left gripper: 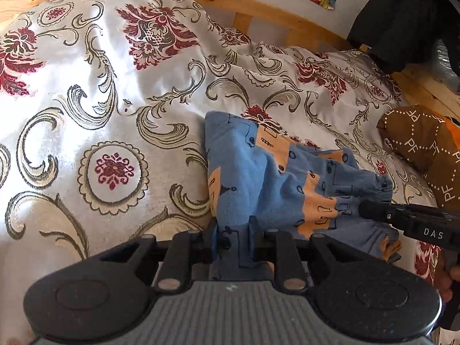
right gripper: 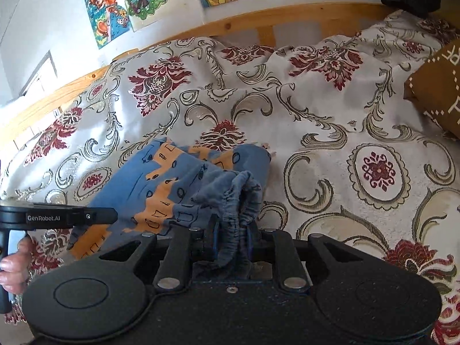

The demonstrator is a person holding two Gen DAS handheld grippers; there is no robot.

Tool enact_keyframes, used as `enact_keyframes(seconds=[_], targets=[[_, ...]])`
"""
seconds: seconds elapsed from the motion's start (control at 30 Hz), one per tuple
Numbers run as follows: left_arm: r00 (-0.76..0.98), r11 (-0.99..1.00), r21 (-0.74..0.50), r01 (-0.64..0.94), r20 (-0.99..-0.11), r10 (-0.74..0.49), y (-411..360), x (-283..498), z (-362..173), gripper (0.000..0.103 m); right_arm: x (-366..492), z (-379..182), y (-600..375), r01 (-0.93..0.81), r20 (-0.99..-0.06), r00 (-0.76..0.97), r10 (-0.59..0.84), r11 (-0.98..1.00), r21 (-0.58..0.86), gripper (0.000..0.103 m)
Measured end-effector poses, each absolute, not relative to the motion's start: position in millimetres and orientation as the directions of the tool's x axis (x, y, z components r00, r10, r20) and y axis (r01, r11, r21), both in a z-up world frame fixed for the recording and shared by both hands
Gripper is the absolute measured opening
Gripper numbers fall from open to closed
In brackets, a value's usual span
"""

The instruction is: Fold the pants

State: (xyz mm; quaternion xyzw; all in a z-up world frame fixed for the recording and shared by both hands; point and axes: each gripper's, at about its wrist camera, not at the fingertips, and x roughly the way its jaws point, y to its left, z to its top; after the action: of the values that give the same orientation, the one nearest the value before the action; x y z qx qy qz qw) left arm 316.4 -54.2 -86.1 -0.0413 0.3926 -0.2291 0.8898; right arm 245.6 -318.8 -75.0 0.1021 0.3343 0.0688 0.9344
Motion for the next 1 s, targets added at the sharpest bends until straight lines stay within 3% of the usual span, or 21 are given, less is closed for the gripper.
enact_keyframes(seconds=[0.27,0.37,0.4,0.43,0.53,0.6,0.63,0.8,0.87,1.0], targets=[[0.589,0.892,-0.245,0.379,-0.679,-0.437,-55,313,-85,0.023,244,-74,-316,-0.062,-0.609,0.772,0.182,0.975,0.212,0.02],[0.589,0.892,-0.245,0.38,-0.679,-0.438,-54,313,-85,0.025,244,-76,-315,-0.054,-0.612,0.773,0.168,0.978,0.201,0.025],[0.588,0.892,-0.243,0.38,-0.682,-0.436,-54,314,-85,0.027,243,-76,-314,-0.047,-0.614,0.773,0.159,0.98,0.195,0.031],[0.588,0.895,-0.237,0.378,-0.685,-0.43,-54,313,-84,0.032,242,-76,-314,-0.036,-0.614,0.776,0.143,0.983,0.182,0.041],[0.579,0.895,-0.248,0.371,-0.692,-0.431,-52,311,-80,0.04,237,-73,-311,-0.024,-0.611,0.786,0.093,0.992,0.121,0.059],[0.575,0.9,-0.248,0.359,-0.7,-0.423,-51,310,-75,0.049,231,-71,-309,-0.004,-0.599,0.799,0.051,0.997,0.079,0.075],[0.585,0.906,-0.237,0.35,-0.7,-0.409,-50,308,-73,0.06,229,-69,-308,0.005,-0.59,0.806,0.036,0.998,0.067,0.082],[0.646,0.933,-0.15,0.326,-0.685,-0.336,-50,290,-57,0.08,213,-58,-299,0.041,-0.568,0.823,-0.021,0.999,0.022,0.097],[0.682,0.948,-0.106,0.299,-0.671,-0.29,-49,280,-50,0.099,205,-52,-293,0.042,-0.557,0.83,-0.032,0.999,0.004,0.099],[0.745,0.971,-0.035,0.236,-0.635,-0.204,-43,255,-34,0.103,190,-36,-279,0.06,-0.527,0.847,-0.074,0.997,-0.044,0.102]])
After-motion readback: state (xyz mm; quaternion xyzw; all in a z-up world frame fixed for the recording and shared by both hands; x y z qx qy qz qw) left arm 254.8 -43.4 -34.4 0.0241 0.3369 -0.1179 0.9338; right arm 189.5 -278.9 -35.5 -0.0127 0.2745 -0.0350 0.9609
